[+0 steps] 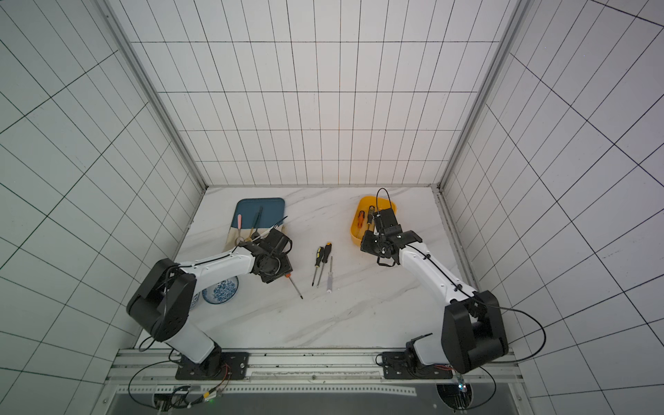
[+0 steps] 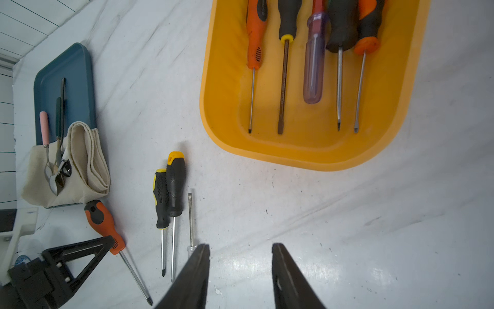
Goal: Put the screwdriver on the desktop into the storage box
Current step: Pick up the screwdriver from the center of the board.
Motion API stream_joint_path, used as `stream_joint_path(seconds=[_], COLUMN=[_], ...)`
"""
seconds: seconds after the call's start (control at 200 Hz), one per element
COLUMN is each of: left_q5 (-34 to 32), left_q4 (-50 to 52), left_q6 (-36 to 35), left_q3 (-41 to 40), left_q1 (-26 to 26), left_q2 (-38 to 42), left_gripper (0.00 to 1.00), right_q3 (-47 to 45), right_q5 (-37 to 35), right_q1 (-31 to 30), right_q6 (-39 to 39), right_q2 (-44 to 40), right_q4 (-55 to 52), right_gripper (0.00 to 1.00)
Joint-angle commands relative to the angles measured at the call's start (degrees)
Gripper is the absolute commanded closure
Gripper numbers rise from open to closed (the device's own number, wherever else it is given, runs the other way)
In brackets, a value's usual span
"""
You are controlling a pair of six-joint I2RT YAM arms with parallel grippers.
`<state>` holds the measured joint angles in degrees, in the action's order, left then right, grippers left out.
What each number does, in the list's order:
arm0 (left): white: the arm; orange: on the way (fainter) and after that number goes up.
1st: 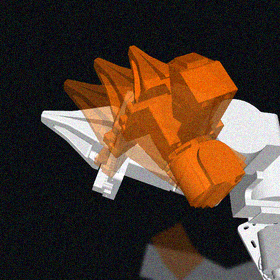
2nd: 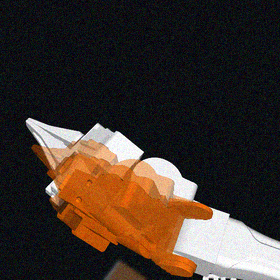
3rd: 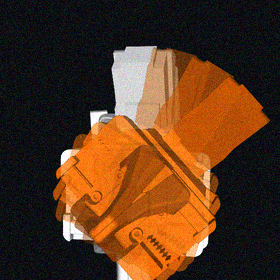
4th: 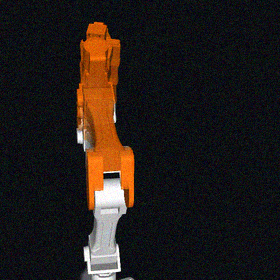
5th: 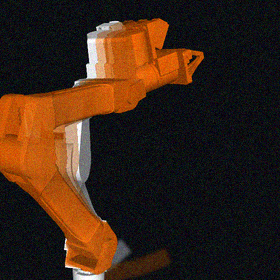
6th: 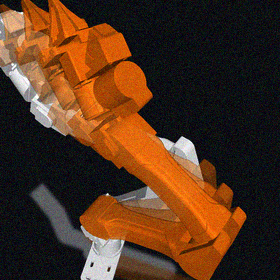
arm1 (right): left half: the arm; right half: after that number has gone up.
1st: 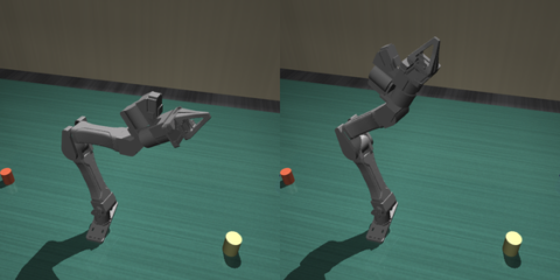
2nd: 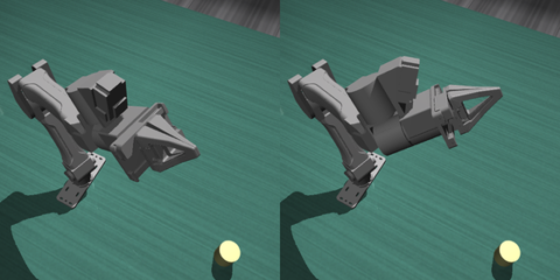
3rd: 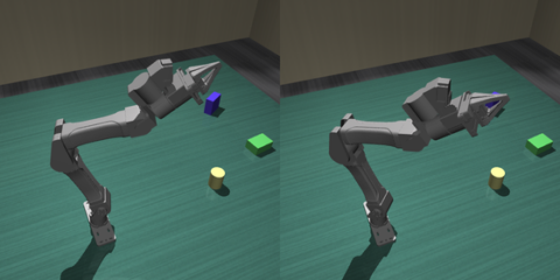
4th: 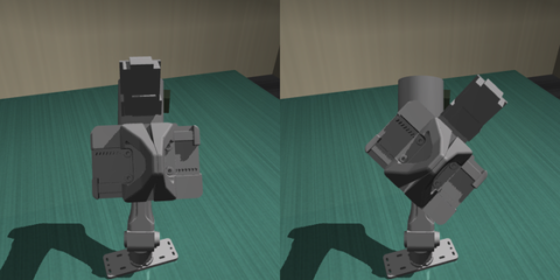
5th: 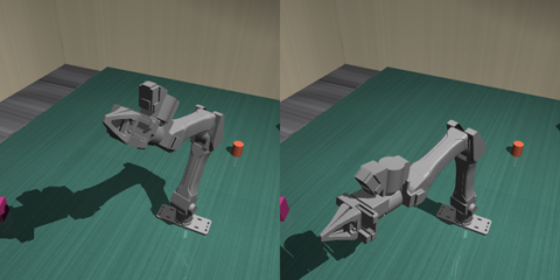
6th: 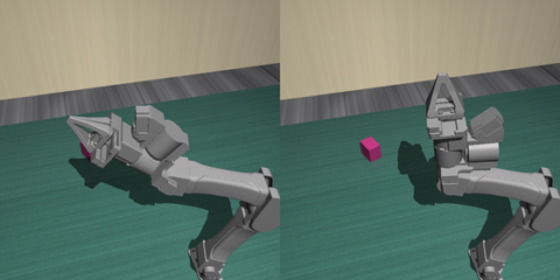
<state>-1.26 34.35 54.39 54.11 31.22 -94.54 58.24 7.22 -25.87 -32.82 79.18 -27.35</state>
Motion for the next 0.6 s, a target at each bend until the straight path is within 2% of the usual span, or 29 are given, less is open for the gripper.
stream_joint_path(seconds=[0.0,0.44,0.595], left_q5=[-1.19,-3.29,-3.51], left_q4=[-0.69,-2.93,-3.1], left_q6=[-1.47,-4.06,-4.82], left_q3=[1.89,2.16,2.8], left_q1=[-0.3,-2.91,-3.42], left_q2=[-2.05,-3.34,-4.6], left_gripper=[0.43,0.41,0.45], right_q3=[-1.55,-2.48,-2.61], right_q5=[-1.51,-2.48,-2.83], right_q1=[-0.75,-3.19,-3.94], right_q6=[-0.45,-1.02,-1.11], right_q2=[-1.06,1.83,1.86], right_q4=[0.12,0.81,0.72], right_gripper=[0.58,0.58,0.58])
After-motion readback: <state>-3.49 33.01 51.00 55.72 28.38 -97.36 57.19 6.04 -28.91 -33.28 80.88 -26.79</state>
